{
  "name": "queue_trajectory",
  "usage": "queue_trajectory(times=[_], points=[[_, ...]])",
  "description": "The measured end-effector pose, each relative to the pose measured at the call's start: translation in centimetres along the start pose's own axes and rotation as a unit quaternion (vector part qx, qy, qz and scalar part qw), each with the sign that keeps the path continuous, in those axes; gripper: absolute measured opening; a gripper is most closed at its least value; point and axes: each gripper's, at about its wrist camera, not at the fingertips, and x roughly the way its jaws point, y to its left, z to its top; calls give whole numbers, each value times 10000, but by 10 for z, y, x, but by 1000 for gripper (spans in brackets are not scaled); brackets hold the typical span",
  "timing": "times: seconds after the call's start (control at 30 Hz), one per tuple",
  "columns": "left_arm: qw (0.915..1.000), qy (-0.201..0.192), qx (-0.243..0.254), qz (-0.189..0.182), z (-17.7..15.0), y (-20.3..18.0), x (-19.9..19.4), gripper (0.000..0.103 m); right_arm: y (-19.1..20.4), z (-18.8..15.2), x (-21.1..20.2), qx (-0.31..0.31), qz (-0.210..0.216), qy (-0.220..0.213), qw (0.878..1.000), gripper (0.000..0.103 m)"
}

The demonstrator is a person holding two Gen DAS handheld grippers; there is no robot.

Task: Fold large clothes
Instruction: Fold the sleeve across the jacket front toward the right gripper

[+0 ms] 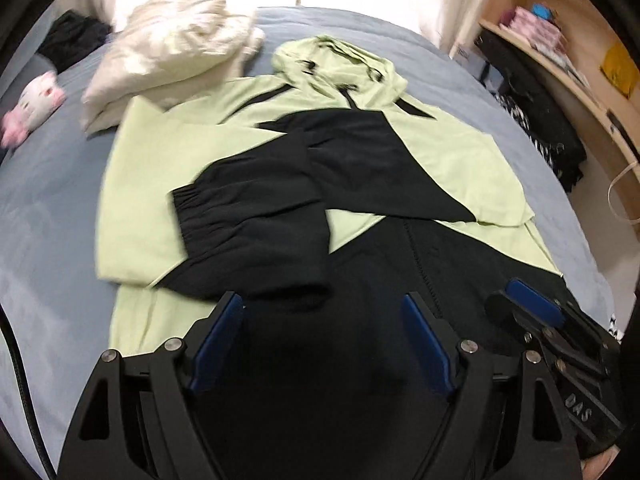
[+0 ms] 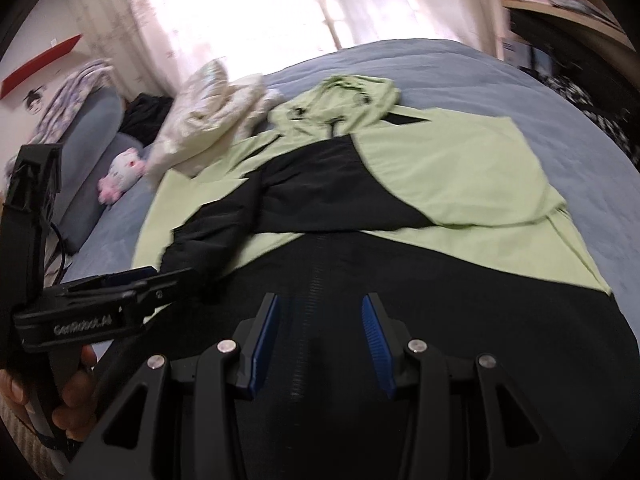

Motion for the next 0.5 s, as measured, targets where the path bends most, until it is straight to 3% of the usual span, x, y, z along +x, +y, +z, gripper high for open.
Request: queue_trajectory(times=[0.23,0.37,0.5], points=[[9955,-159,-865,347,-35,60,-25,80,50,18,12,-975,355,91,9946,51],[9922,-173,-1111,528,-48,85,-32,80,88,20,27,-1838,418,135,9820,57],[9892,-118,-1334,597,-55,104,-32,80,113,15,52,-2609,491,380,9634,58]])
